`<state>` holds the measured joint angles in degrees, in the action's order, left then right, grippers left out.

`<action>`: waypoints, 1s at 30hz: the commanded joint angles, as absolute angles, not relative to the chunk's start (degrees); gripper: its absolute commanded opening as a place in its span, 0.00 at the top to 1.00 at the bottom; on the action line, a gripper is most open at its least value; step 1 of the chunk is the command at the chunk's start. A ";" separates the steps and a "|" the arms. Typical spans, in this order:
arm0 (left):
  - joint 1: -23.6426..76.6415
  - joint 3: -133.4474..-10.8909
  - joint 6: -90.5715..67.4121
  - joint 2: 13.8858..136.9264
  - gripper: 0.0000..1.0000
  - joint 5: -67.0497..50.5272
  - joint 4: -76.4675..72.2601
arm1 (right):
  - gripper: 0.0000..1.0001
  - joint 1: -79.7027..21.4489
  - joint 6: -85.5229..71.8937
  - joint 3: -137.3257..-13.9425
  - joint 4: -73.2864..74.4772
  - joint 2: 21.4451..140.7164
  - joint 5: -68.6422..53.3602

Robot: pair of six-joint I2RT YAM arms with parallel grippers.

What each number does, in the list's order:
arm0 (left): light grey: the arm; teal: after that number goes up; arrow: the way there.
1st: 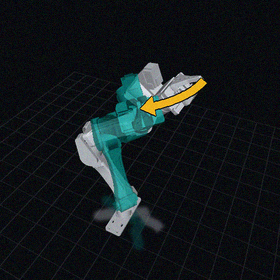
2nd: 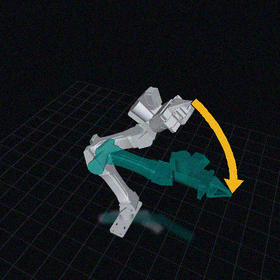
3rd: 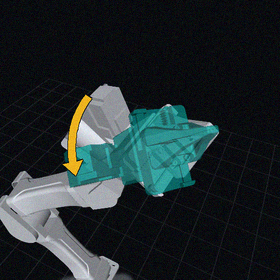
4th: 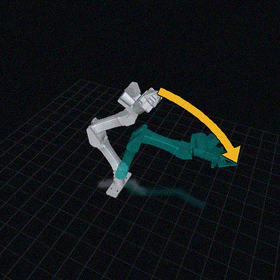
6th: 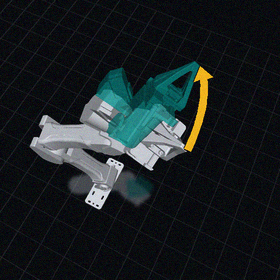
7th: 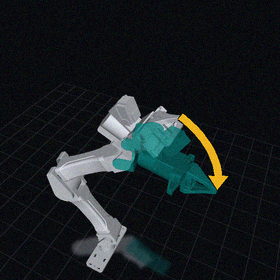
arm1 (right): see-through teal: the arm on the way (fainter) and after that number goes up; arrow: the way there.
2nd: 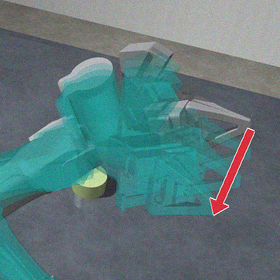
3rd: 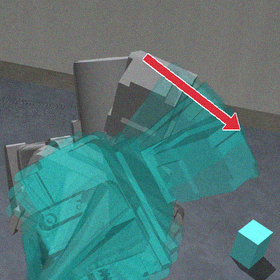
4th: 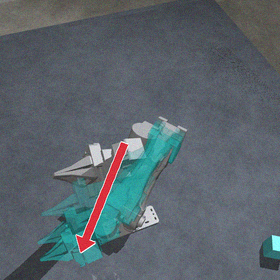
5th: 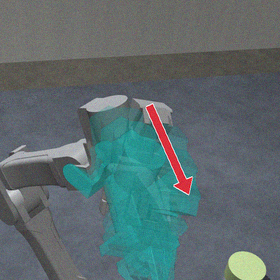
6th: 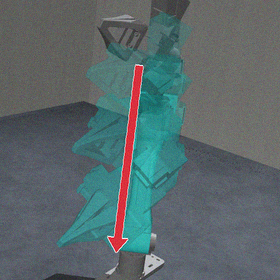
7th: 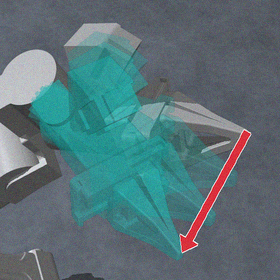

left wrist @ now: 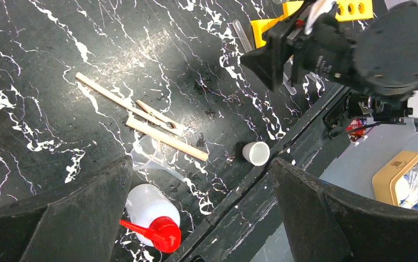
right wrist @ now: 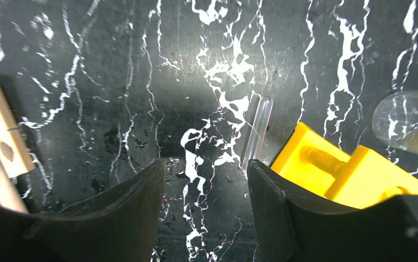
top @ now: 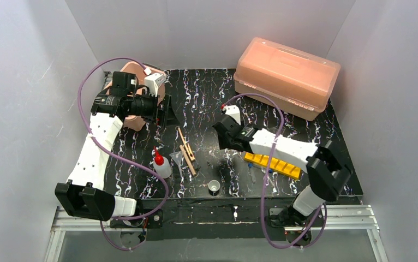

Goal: Organize the chemistry lab equipment

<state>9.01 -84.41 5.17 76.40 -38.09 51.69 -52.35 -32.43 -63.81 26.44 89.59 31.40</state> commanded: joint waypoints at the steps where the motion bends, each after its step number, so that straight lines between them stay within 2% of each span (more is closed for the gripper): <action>1: 8.25 -86.52 5.51 74.90 0.01 -39.33 53.85 | 0.35 -51.45 -36.41 -67.57 28.54 93.46 30.77; 10: 7.75 -85.78 5.67 74.24 0.01 -38.75 53.78 | 0.37 -46.11 -40.46 -66.26 28.96 97.57 27.13; 30: 7.13 -83.84 6.73 73.74 0.01 -38.13 53.53 | 0.44 -45.24 -42.43 -64.04 27.91 101.61 28.58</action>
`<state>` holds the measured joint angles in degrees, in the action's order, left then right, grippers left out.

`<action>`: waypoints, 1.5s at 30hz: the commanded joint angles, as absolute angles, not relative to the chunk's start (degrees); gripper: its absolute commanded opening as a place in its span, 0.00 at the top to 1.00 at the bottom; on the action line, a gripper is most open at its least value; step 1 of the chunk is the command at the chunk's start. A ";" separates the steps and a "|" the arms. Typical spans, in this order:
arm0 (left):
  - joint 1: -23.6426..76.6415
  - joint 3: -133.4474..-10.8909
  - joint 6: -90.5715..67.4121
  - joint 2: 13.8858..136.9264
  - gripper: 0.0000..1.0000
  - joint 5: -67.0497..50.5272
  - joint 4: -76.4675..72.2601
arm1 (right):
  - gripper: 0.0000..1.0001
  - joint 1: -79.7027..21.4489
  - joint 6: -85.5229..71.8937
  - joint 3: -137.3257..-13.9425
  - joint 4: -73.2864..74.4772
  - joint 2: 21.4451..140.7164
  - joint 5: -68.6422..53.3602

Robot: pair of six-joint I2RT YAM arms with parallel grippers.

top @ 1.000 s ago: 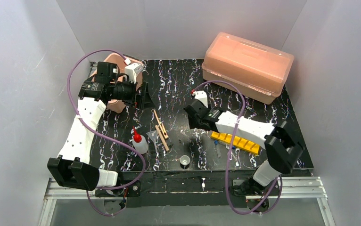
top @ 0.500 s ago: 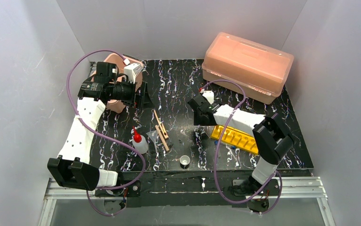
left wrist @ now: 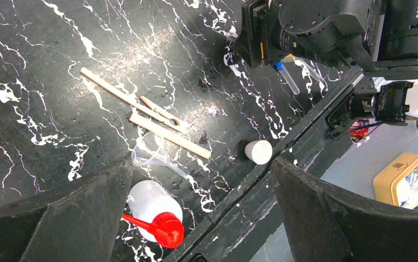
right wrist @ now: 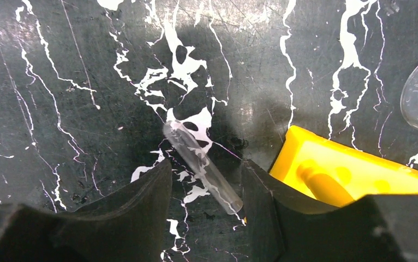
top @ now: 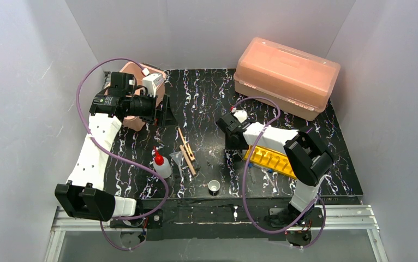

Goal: Organize the chemistry lab equipment

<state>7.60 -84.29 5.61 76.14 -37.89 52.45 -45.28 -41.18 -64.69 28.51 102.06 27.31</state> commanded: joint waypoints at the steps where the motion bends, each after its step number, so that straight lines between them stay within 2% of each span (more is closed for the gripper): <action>1: 7.12 -83.83 6.73 73.79 0.01 -38.14 53.46 | 0.46 -45.26 -42.39 -63.95 27.76 101.64 28.57; 18: 6.86 -83.17 7.03 73.31 0.01 -38.75 53.59 | 0.85 -45.26 -38.03 -67.23 25.97 103.02 25.75; 23: 6.86 -82.79 7.09 73.41 0.01 -39.53 53.45 | 0.85 -45.26 -36.70 -67.10 24.96 99.14 24.68; 28: 6.86 -82.61 7.09 73.24 0.01 -39.80 53.22 | 0.82 -45.31 -35.85 -67.78 24.76 100.12 22.45; 32: 6.89 -82.24 7.16 72.72 0.01 -39.72 53.20 | 0.93 -46.09 -36.09 -68.87 23.41 102.16 19.33; 34: 6.86 -82.08 7.39 72.52 0.01 -39.54 53.32 | 0.94 -47.21 -36.19 -70.74 23.57 103.52 18.21; 45: 6.86 -82.00 7.48 72.05 0.01 -39.44 53.60 | 0.84 -50.79 -37.32 -80.37 27.74 111.17 15.68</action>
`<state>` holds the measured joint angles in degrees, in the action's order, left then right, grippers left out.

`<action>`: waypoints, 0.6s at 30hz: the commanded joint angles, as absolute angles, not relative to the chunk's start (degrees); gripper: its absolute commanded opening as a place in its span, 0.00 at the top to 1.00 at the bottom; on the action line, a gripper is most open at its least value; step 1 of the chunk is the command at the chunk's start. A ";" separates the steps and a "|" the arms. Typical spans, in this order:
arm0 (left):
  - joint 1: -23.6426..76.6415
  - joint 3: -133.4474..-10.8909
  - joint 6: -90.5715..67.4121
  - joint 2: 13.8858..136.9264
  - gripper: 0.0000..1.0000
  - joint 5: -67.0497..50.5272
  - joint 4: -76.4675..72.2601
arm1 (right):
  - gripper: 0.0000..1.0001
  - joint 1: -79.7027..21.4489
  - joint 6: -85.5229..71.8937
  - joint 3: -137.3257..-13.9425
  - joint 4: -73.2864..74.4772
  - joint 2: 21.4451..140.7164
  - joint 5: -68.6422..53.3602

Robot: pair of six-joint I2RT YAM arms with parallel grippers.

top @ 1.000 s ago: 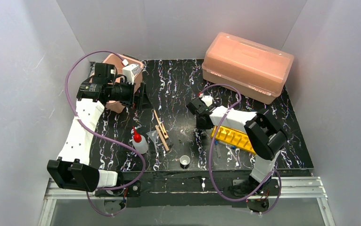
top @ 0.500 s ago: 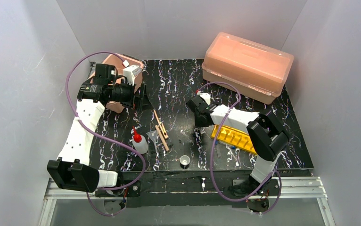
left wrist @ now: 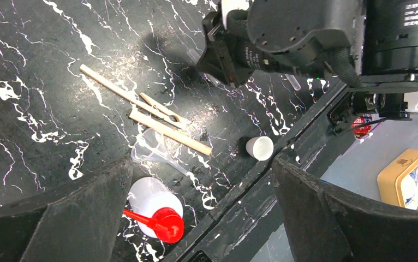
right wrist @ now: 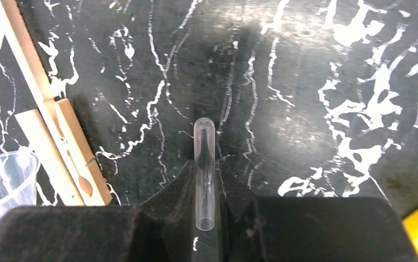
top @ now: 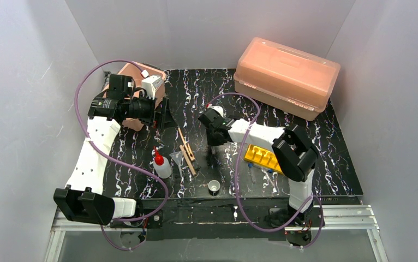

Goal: Organize the chemistry lab equipment

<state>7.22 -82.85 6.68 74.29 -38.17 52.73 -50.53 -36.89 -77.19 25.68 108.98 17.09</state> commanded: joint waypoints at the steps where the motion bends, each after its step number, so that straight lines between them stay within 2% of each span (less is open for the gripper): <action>1: 6.86 -81.98 7.57 71.93 0.01 -39.39 53.63 | 0.84 -50.80 -37.44 -80.32 27.65 111.57 15.53; 7: 6.79 -81.97 8.23 71.25 0.01 -38.69 53.98 | 0.81 -50.79 -37.66 -79.65 27.18 112.67 14.73; 9: 6.78 -82.03 8.18 71.16 0.01 -38.68 53.99 | 0.72 -50.78 -37.28 -79.99 27.14 112.90 13.96; 12: 6.77 -82.34 7.88 71.23 0.01 -38.78 54.03 | 0.52 -50.80 -36.15 -82.09 28.54 113.18 13.09; 15: 6.77 -82.54 7.80 71.41 0.01 -38.92 54.06 | 0.45 -50.82 -34.71 -84.45 30.43 111.62 13.48; 18: 6.78 -82.61 7.92 71.49 0.01 -38.82 54.16 | 0.43 -50.78 -33.25 -87.47 33.50 107.84 15.08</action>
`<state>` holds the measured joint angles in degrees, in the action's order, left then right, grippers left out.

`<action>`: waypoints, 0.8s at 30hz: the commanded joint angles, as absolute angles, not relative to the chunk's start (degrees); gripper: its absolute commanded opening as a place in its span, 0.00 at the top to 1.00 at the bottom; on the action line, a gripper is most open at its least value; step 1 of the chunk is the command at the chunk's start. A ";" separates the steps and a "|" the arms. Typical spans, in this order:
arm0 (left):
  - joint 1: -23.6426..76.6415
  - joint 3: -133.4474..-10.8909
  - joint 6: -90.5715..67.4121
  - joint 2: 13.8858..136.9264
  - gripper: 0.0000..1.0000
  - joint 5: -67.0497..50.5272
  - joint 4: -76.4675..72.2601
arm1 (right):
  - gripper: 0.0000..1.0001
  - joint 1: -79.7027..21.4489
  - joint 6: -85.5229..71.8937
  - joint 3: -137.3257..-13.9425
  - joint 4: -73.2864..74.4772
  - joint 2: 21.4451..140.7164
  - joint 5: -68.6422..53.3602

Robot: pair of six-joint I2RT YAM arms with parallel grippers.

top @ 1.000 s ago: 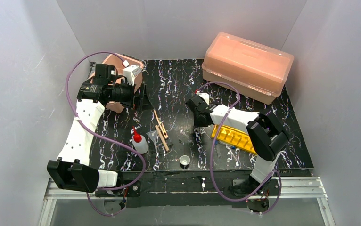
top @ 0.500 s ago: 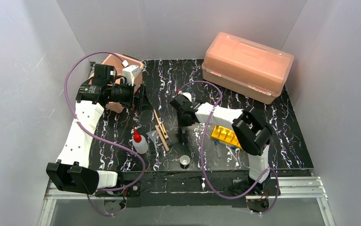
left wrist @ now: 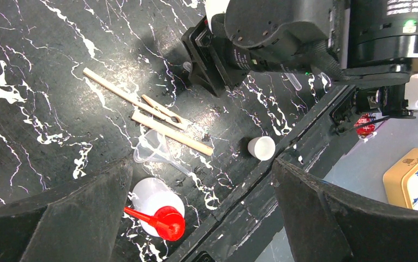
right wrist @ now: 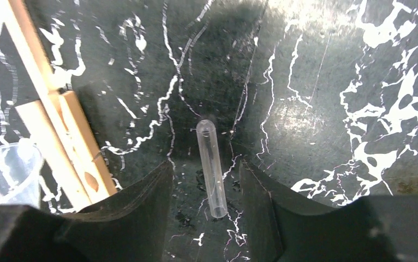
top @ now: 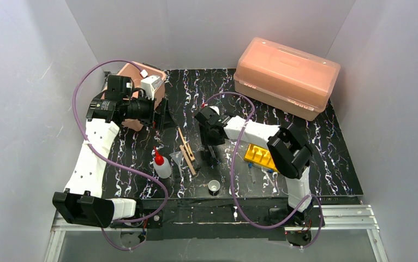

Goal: Organize the chemistry lab equipment

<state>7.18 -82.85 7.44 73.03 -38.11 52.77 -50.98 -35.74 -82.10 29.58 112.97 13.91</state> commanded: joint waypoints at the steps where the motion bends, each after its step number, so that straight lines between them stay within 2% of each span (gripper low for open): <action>1: 6.77 -82.56 7.95 71.44 0.01 -38.75 54.13 | 0.42 -50.73 -32.89 -88.32 34.67 106.16 15.59; 6: 6.78 -81.67 7.74 71.49 0.01 -39.11 53.19 | 0.35 -50.16 -30.62 -90.98 39.99 95.35 18.90; 10: 6.77 -80.36 7.09 71.72 0.01 -40.05 51.92 | 0.34 -47.15 -29.43 -91.97 43.95 86.05 20.58; 17: 6.78 -80.07 6.79 71.74 0.01 -40.64 50.99 | 0.38 -26.88 -31.59 -89.13 47.14 73.70 14.25; 24: 6.77 -79.59 6.87 71.74 0.01 -40.58 50.96 | 0.41 -10.15 -31.23 -84.04 46.93 72.60 9.73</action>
